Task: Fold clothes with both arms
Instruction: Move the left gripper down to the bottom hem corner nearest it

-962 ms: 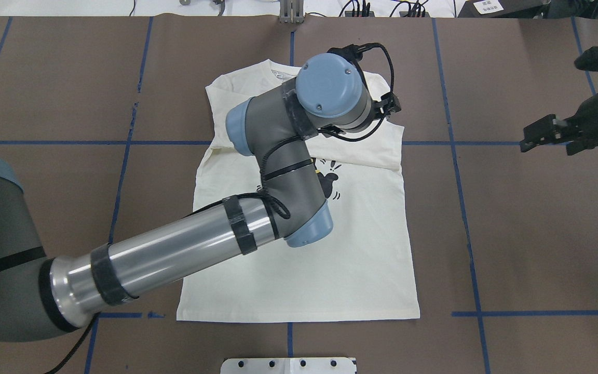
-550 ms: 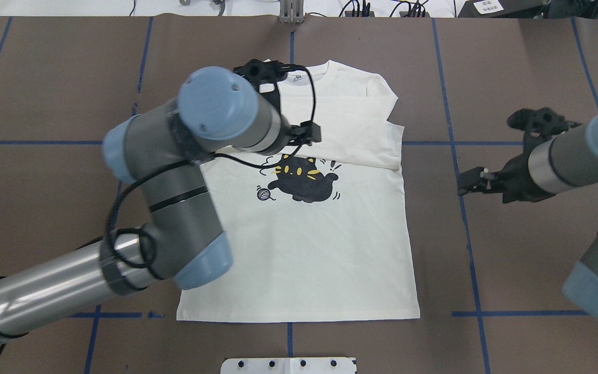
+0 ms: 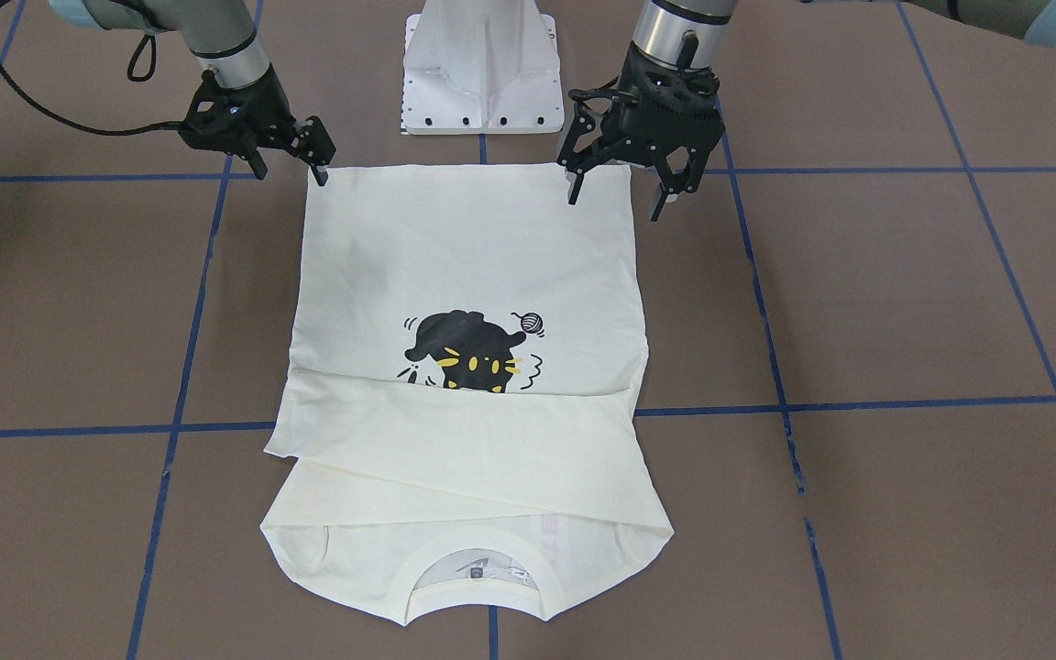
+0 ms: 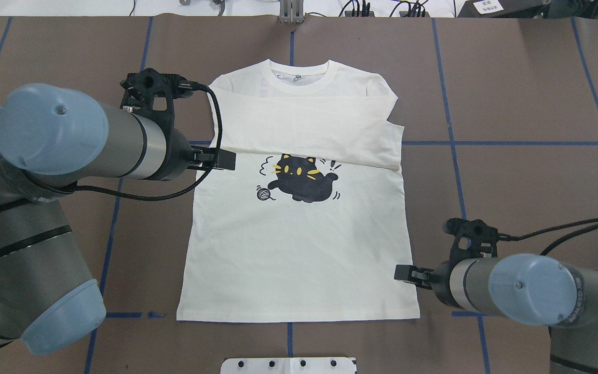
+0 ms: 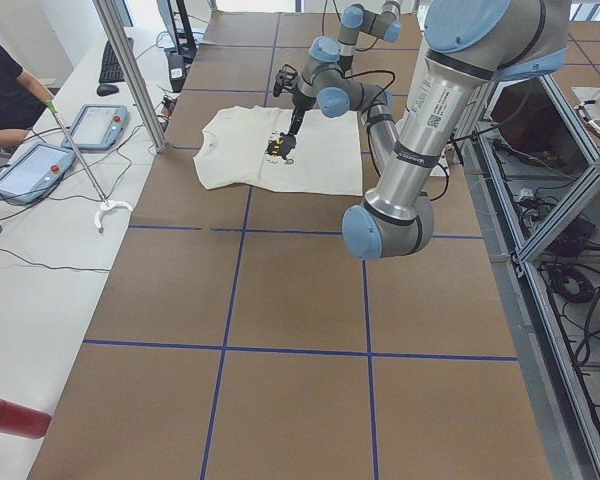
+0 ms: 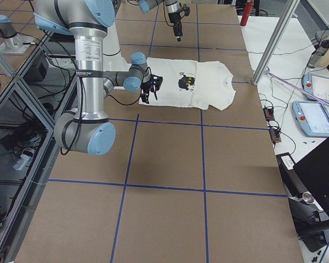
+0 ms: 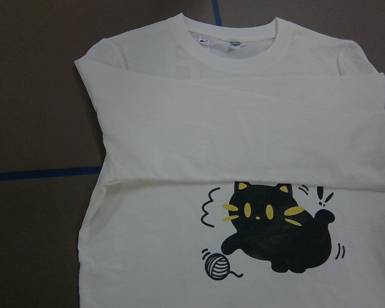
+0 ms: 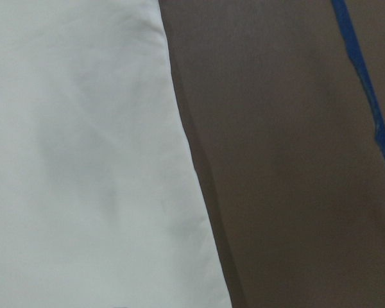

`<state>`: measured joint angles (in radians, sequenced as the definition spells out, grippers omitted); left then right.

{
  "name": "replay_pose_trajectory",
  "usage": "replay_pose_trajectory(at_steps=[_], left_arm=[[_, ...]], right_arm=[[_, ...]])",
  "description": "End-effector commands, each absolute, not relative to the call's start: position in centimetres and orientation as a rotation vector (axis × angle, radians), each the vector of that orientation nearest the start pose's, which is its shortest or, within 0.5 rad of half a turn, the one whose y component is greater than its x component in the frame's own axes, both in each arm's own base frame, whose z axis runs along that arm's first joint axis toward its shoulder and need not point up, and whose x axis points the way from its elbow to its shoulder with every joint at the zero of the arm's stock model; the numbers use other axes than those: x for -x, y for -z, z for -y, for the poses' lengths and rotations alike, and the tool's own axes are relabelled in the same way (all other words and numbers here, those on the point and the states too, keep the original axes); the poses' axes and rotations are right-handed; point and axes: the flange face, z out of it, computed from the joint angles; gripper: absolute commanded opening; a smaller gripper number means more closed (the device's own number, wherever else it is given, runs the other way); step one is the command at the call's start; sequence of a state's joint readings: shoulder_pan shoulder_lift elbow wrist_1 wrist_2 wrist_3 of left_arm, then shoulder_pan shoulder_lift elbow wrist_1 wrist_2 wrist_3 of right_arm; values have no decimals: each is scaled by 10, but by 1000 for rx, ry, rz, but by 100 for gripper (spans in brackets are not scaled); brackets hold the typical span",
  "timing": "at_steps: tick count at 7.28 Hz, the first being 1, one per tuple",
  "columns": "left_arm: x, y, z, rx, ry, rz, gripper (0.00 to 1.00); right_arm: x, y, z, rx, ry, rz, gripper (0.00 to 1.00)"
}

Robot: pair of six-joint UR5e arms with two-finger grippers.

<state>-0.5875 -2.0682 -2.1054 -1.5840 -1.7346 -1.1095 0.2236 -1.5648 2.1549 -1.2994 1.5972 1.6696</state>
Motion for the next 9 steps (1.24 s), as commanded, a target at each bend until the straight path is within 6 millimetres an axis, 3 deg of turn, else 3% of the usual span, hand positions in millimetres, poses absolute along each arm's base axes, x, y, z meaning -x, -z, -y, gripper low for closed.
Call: replay_pose_trajectory(at_steps=[1,4,7,9], left_arm=[[-377,-160,393,-401,26,-984,100],[-371,-154,392,-411,28,-997,100],[-369,-153,395,-417,34,-996,100],[-367,-153,396,-418,36,-995,100]], right_arm=[[457,-376,204,-28,-273,827,99],[467,-389,205,-22,-268,811,93],[467,-388,201,-2,-255,812,58],[468,-386,198,3,-250,815,52]])
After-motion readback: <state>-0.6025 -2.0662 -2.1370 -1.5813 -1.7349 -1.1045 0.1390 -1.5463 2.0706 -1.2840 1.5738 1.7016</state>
